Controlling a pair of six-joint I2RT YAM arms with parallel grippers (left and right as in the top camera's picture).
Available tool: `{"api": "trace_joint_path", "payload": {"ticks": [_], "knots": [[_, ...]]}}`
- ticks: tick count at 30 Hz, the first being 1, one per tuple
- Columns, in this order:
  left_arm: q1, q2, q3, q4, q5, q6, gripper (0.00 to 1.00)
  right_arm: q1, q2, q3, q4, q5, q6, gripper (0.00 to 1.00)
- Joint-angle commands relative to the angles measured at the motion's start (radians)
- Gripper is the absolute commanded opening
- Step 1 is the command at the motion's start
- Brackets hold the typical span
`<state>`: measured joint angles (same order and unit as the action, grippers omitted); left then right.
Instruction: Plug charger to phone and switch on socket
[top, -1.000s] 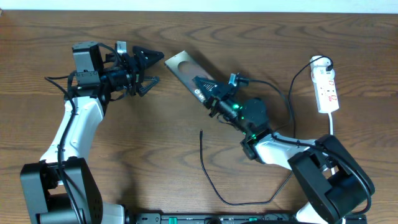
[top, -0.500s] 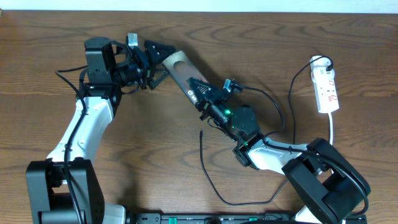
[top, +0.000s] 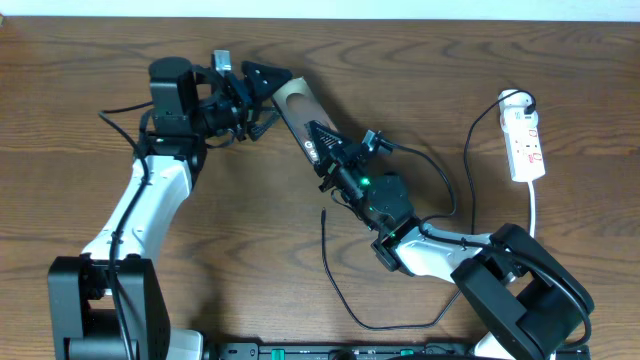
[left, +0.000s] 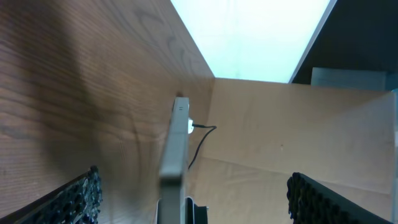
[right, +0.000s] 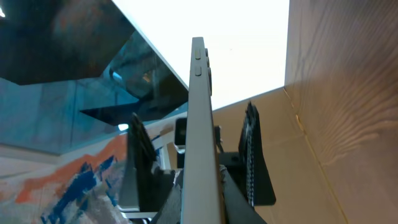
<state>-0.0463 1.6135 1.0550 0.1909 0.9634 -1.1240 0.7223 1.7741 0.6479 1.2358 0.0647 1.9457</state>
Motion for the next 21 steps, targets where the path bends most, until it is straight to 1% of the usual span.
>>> {"api": "trace_joint_path", "payload": {"ticks": [1,13,17,21], "knots": [[-0.020,-0.013,-0.008,0.006,-0.015,0.053,0.92,0.010,-0.005,0.013,0.018,0.019,0.005,0.01],[-0.027,-0.012,-0.008,0.006,-0.035,0.084,0.90,0.026,-0.005,0.013,0.022,0.019,0.005,0.01],[-0.029,-0.012,-0.008,0.006,-0.049,0.084,0.84,0.033,-0.005,0.013,0.023,0.023,0.005,0.01],[-0.034,-0.012,-0.008,0.006,-0.054,0.084,0.81,0.049,-0.005,0.013,0.033,0.046,0.006,0.01]]}}
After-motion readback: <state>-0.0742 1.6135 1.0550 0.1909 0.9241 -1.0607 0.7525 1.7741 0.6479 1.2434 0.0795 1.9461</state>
